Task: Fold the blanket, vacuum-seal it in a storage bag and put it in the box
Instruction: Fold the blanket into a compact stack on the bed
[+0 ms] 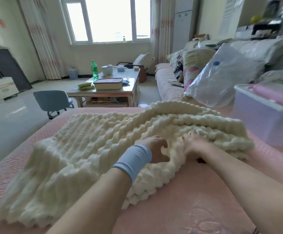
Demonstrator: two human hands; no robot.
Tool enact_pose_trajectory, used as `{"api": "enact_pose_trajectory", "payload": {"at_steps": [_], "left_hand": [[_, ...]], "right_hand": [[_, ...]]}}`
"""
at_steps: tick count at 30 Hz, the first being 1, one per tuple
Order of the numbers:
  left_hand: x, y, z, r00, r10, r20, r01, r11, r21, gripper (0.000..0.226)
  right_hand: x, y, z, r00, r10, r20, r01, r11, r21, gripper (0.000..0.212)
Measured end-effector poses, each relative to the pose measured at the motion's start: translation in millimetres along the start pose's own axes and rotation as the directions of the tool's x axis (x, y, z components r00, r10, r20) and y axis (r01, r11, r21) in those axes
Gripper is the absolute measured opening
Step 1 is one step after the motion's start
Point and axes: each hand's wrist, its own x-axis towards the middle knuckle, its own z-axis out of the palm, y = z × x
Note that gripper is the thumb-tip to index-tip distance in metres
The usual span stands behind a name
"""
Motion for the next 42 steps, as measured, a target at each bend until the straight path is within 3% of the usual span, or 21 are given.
{"api": "enact_pose_trajectory", "payload": {"at_steps": [5, 7, 10, 12, 14, 16, 18, 20, 22, 25, 27, 29, 30, 31, 33, 35, 37, 39, 40, 41, 42], "left_hand": [[54.4, 34.7, 57.4, 0.985, -0.110, 0.135, 0.073, 0.964, 0.254, 0.108], [71.4, 33.0, 63.0, 0.978, -0.165, 0.125, 0.123, 0.950, 0.288, 0.095], [100.3, 20.1, 40.9, 0.935, -0.312, -0.167, 0.325, 0.944, 0.058, 0.043], [112.5, 3.0, 15.1, 0.830, -0.493, -0.261, 0.484, 0.869, -0.105, 0.035], [117.4, 0.1, -0.3, 0.785, -0.559, -0.268, 0.557, 0.826, -0.091, 0.041], [114.6, 18.8, 1.8, 0.833, -0.464, -0.301, 0.514, 0.850, 0.113, 0.055], [113.9, 45.7, 22.5, 0.947, -0.112, -0.300, 0.197, 0.943, 0.270, 0.076], [109.0, 72.7, 48.6, 0.966, 0.170, -0.195, -0.112, 0.953, 0.280, 0.084], [106.3, 88.0, 70.0, 0.980, 0.162, -0.118, -0.139, 0.972, 0.187, 0.087], [105.4, 93.9, 84.2, 0.999, 0.016, -0.032, -0.012, 0.992, 0.126, 0.093], [103.5, 94.9, 81.0, 0.997, -0.069, 0.035, 0.062, 0.984, 0.165, 0.084], [102.5, 100.0, 68.7, 0.990, -0.127, 0.063, 0.108, 0.964, 0.244, 0.054], [104.9, 103.9, 61.2, 0.991, -0.125, 0.040, 0.106, 0.943, 0.316, 0.041], [109.3, 107.3, 51.5, 0.993, -0.118, 0.009, 0.105, 0.916, 0.388, 0.034], [121.8, 111.6, 23.7, 0.993, -0.102, -0.064, 0.120, 0.870, 0.479, 0.032], [140.3, 105.6, -15.1, 0.977, -0.158, -0.143, 0.198, 0.922, 0.332, 0.031], [157.5, 89.4, -60.6, 0.918, -0.319, -0.235, 0.301, 0.947, -0.111, 0.032], [166.8, 61.0, -102.1, 0.771, -0.551, -0.321, 0.275, 0.742, -0.612, 0.033], [170.9, 46.2, -116.3, 0.678, -0.638, -0.365, 0.255, 0.670, -0.697, 0.035], [170.3, 37.3, -125.1, 0.625, -0.678, -0.387, 0.282, 0.658, -0.698, 0.045], [168.1, 33.3, -126.9, 0.633, -0.671, -0.387, 0.333, 0.687, -0.646, 0.062]], "right_hand": [[16.8, 79.1, 29.1, 0.991, 0.130, 0.042, -0.135, 0.979, 0.155, 0.100], [24.5, 99.9, 38.2, 0.993, 0.114, 0.023, -0.116, 0.984, 0.134, 0.095], [31.4, 125.0, 53.4, 0.998, 0.057, -0.024, -0.059, 0.997, -0.059, 0.072], [34.8, 130.4, 57.4, 0.994, 0.008, -0.110, -0.017, 0.997, -0.081, 0.049], [34.6, 134.4, 50.3, 0.980, -0.030, -0.199, 0.036, 0.999, 0.026, 0.040], [30.4, 139.4, 39.3, 0.968, -0.019, -0.252, 0.067, 0.981, 0.183, 0.026], [20.9, 146.0, 32.4, 0.976, -0.028, -0.217, 0.077, 0.973, 0.217, 0.014], [7.7, 151.3, 30.8, 0.988, -0.043, -0.151, 0.069, 0.984, 0.167, 0.011], [-2.2, 154.7, 29.2, 0.999, -0.026, -0.044, 0.035, 0.978, 0.208, 0.012], [-14.8, 158.3, 19.4, 0.999, -0.034, 0.043, 0.020, 0.955, 0.296, 0.019], [-21.3, 159.5, 15.4, 1.000, -0.011, -0.028, 0.014, 0.993, 0.119, 0.037], [-24.0, 158.1, 14.1, 0.988, 0.142, -0.063, -0.151, 0.975, -0.162, 0.051], [-22.4, 156.6, 11.1, 0.965, 0.259, -0.043, -0.262, 0.945, -0.197, 0.051], [-18.4, 154.8, 6.1, 0.941, 0.339, 0.010, -0.333, 0.929, -0.161, 0.047], [-3.3, 150.8, -7.9, 0.931, 0.352, 0.094, -0.362, 0.925, 0.117, 0.034], [20.6, 141.6, -29.6, 0.964, 0.265, 0.010, -0.240, 0.855, 0.460, 0.031], [47.1, 128.5, -61.3, 0.957, 0.168, -0.236, 0.050, 0.705, 0.707, 0.046], [68.1, 115.6, -94.1, 0.941, 0.036, -0.338, 0.282, 0.469, 0.837, 0.078], [80.0, 112.3, -106.8, 0.936, -0.019, -0.351, 0.322, 0.448, 0.834, 0.098], [85.7, 110.5, -114.8, 0.931, -0.055, -0.362, 0.337, 0.513, 0.789, 0.108], [89.8, 110.9, -115.9, 0.923, -0.068, -0.378, 0.337, 0.614, 0.713, 0.108]]}}
